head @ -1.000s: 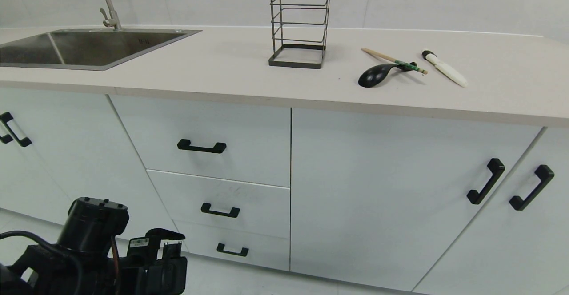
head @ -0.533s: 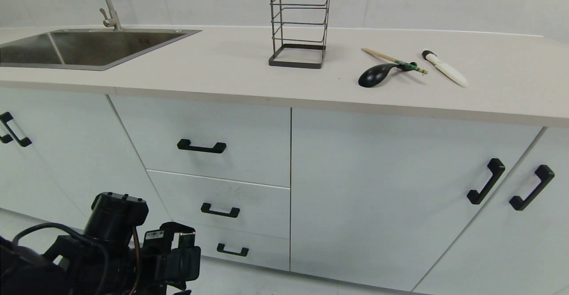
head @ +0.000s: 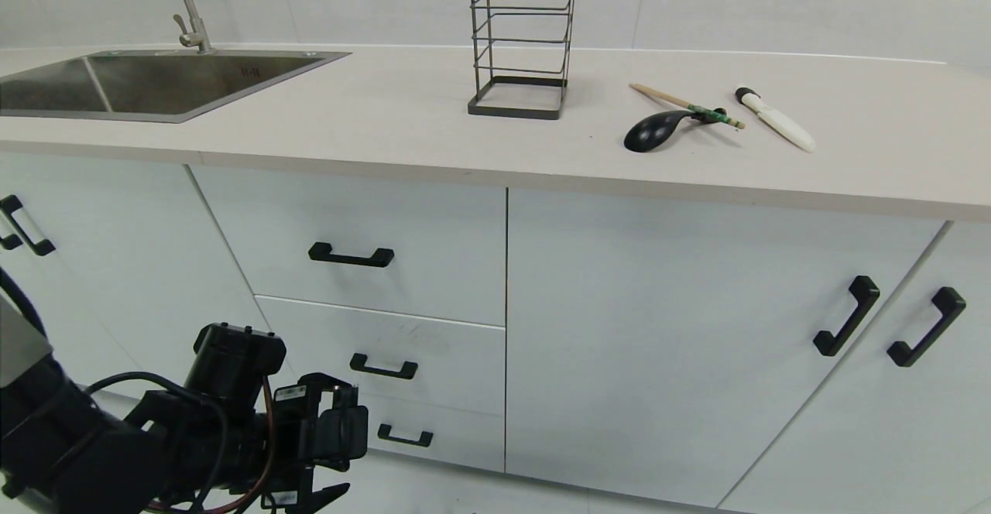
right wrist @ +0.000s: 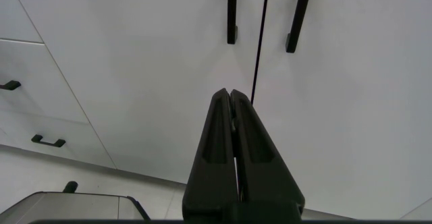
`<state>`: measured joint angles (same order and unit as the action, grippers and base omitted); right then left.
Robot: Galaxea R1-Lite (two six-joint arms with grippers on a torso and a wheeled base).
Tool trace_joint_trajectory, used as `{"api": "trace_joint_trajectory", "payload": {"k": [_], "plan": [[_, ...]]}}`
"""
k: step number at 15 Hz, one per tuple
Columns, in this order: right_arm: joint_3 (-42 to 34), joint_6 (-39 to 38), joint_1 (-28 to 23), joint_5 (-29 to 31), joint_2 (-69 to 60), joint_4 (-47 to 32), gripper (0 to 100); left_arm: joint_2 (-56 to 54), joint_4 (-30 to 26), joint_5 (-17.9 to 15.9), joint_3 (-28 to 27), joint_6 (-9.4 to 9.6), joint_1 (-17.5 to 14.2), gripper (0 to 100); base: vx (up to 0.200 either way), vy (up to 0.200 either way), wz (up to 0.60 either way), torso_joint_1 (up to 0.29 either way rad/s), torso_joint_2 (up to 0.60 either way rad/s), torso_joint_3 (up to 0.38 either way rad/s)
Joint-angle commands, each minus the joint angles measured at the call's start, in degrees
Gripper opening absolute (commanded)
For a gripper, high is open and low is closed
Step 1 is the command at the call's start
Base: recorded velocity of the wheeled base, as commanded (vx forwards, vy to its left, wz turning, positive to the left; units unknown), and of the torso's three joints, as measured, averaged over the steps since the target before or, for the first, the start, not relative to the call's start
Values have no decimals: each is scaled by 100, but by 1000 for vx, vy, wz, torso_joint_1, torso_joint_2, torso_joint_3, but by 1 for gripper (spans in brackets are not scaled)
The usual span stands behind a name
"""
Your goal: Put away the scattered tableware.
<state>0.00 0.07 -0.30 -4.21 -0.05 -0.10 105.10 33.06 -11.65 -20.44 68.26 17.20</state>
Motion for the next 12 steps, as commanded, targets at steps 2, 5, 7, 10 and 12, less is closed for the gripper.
{"api": "trace_joint_trajectory", "payload": {"k": [2,5,7,10,12], "plan": [[0,1,-5,-1,5,1,0,424,192,-12,-162,-14,-120,100,0,0,0,0,0,0],[0,1,-5,-1,5,1,0,934,737,-12,-223,-5,-94,100,0,0,0,0,0,0],[0,1,-5,-1,5,1,0,1250,1141,-21,-214,-5,-94,100,0,0,0,0,0,0],[0,1,4,-1,5,1,0,1611,1712,-39,-179,-5,-112,100,0,0,0,0,0,0],[0,1,4,-1,5,1,0,1795,2029,-30,-206,-14,-112,100,0,0,0,0,0,0]]}}
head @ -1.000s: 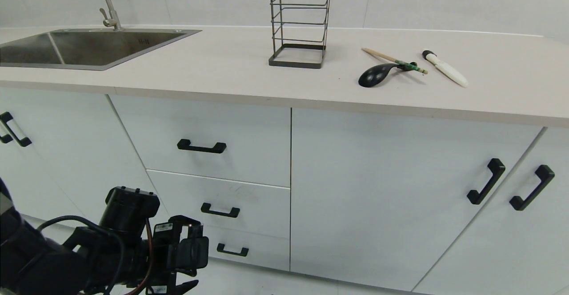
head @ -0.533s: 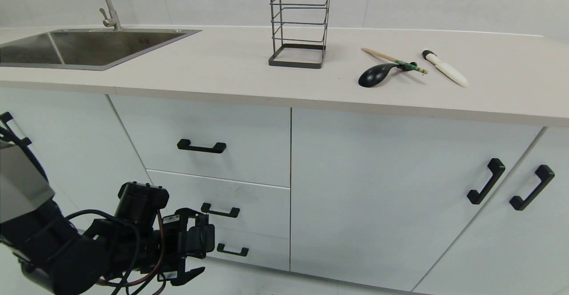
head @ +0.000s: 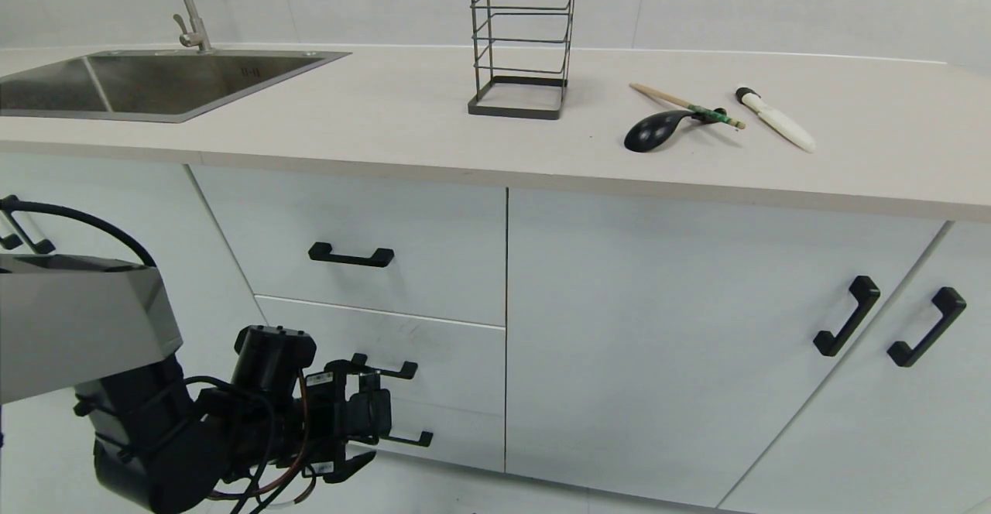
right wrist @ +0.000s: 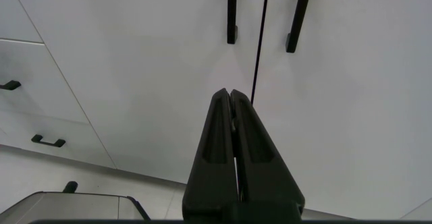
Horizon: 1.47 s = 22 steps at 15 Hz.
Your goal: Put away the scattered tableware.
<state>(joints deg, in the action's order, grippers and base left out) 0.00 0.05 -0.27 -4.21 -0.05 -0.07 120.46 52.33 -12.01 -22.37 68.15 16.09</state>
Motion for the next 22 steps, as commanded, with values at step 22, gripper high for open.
{"api": "trace_joint_trajectory", "payload": {"k": [22], "plan": [[0,4,-8,-1,5,-1,0,1164,207,-47,-901,32,-1,100,0,0,0,0,0,0]]}}
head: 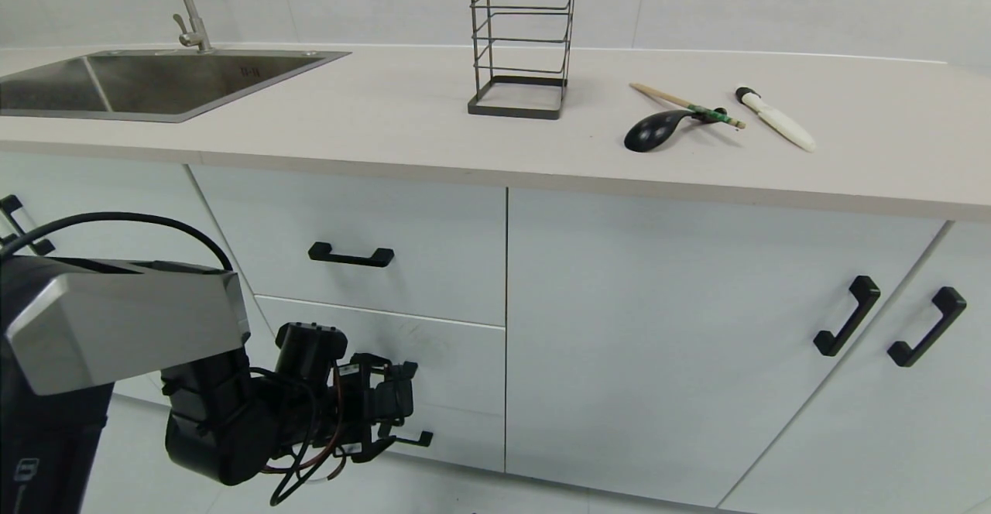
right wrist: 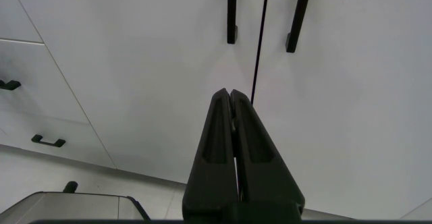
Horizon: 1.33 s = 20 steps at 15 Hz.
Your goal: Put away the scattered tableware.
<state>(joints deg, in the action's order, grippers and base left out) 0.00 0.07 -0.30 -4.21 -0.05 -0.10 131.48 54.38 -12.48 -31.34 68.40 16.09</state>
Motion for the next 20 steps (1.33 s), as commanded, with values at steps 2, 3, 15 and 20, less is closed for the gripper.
{"api": "trace_joint_trajectory", "payload": {"k": [2,3,15,20], "plan": [[0,1,-5,-1,5,1,0,80,-7,0,-3,-2,-10,100,0,0,0,0,0,0],[0,1,-5,-1,5,1,0,106,-7,-9,23,-2,-10,100,0,0,0,0,0,0],[0,1,-5,-1,5,1,0,27,2,-114,524,7,61,100,0,0,0,0,0,0],[0,1,-5,-1,5,1,0,-245,2,-140,805,7,43,100,0,0,0,0,0,0]]}}
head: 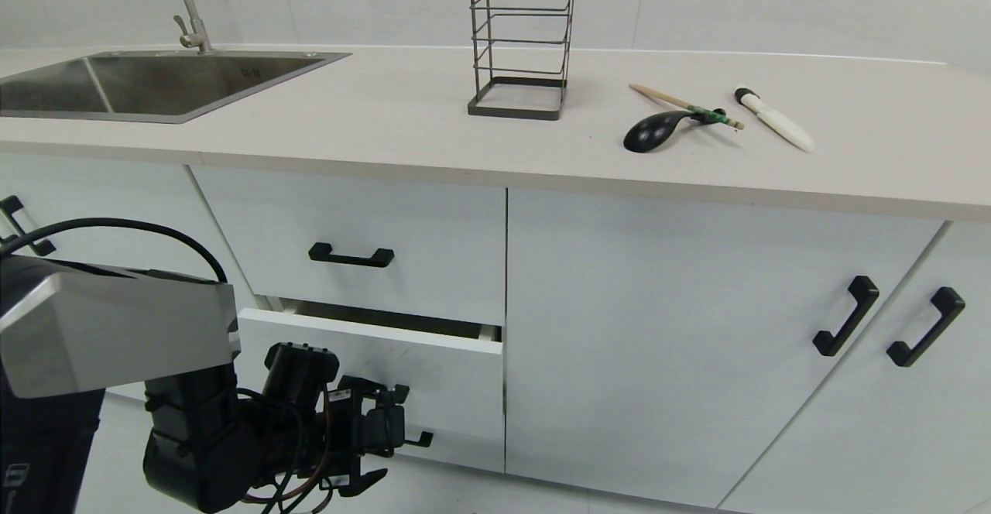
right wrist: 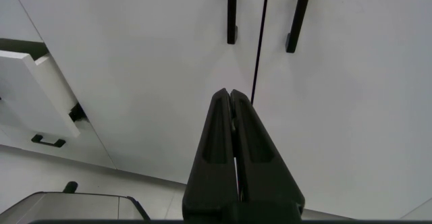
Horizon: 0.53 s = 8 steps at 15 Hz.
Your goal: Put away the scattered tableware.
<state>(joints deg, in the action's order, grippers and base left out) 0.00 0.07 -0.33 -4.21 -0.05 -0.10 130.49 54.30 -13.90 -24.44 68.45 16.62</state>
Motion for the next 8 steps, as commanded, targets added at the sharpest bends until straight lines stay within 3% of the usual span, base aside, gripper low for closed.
{"api": "trace_joint_trajectory", "payload": {"k": [1,8], "plan": [[0,1,7,-1,5,1,0,-270,11,1,212,2,-18,100,0,0,0,0,0,0],[0,1,-2,-1,5,1,0,-1922,2,-96,1310,-25,70,100,0,0,0,0,0,0]]}}
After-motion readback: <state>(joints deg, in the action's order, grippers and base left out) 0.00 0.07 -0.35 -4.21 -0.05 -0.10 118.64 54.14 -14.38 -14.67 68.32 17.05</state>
